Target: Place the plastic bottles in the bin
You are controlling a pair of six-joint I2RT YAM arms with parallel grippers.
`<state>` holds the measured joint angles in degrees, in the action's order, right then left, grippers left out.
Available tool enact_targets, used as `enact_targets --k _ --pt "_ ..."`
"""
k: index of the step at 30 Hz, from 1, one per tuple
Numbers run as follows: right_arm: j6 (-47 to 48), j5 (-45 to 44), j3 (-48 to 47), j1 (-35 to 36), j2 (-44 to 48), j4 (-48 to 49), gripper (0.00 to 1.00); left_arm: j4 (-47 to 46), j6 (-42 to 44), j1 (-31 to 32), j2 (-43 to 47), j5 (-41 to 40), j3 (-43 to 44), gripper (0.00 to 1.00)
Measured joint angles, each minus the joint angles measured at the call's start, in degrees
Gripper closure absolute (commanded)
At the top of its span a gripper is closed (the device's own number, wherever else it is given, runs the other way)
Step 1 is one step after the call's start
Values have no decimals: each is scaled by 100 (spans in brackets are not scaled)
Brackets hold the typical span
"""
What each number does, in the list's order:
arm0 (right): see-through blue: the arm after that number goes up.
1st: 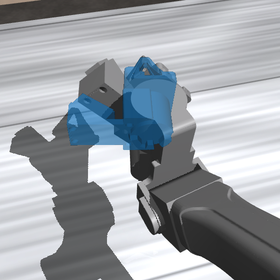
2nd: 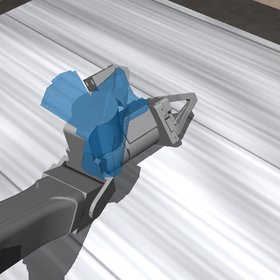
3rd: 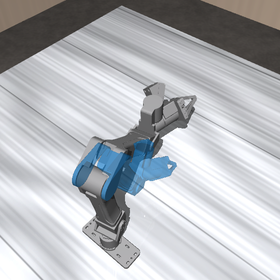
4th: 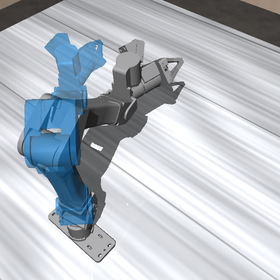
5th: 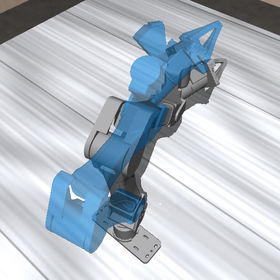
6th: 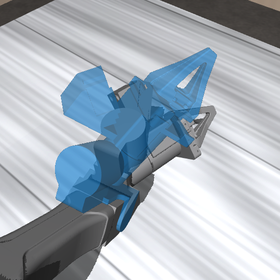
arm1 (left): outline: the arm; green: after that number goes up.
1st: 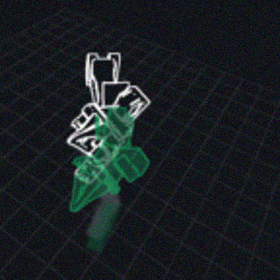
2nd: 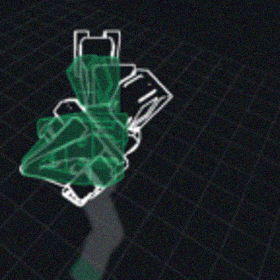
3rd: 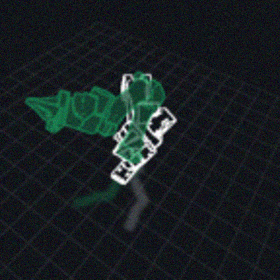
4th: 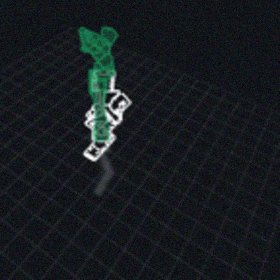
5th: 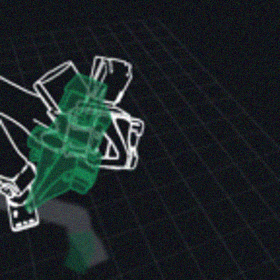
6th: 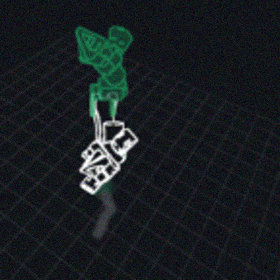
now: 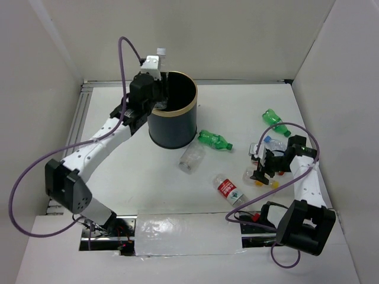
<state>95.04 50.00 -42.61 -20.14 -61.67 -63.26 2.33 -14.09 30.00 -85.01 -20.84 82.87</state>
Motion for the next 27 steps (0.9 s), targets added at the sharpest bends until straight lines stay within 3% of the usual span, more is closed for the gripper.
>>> enact_targets --k 1,4,5,6,9,15,22,25,26,27 --pt "107 -59 13 0 9 -44 16 -26 -66 -92 -192 -33 0 66" --pt "503 -278 120 0 52 -175 15 -83 -260 -302 -621 -94 0 56" --pt "619 -350 173 0 57 -227 15 -87 -297 -374 -721 -94 2 34" --pt "706 -431 223 0 57 -260 15 -79 -308 -424 -796 -94 2 23" --pt "879 -599 354 0 33 -232 14 -7 -413 -538 -890 -48 133 4" --pt "855 -763 599 0 -422 153 11 138 -133 -332 -529 -17 133 2" --pt "529 -951 859 2 -1008 1084 10 258 527 1051 1150 616 -1346 1" --pt "461 -1073 1001 2 -1150 1392 24 197 514 1473 1325 671 -1862 1" --pt "417 -1128 1025 2 -1180 1440 43 175 494 1587 1257 667 -2041 1" --pt "433 -1141 1045 2 -1226 1447 51 181 481 1679 1139 656 -2184 1"
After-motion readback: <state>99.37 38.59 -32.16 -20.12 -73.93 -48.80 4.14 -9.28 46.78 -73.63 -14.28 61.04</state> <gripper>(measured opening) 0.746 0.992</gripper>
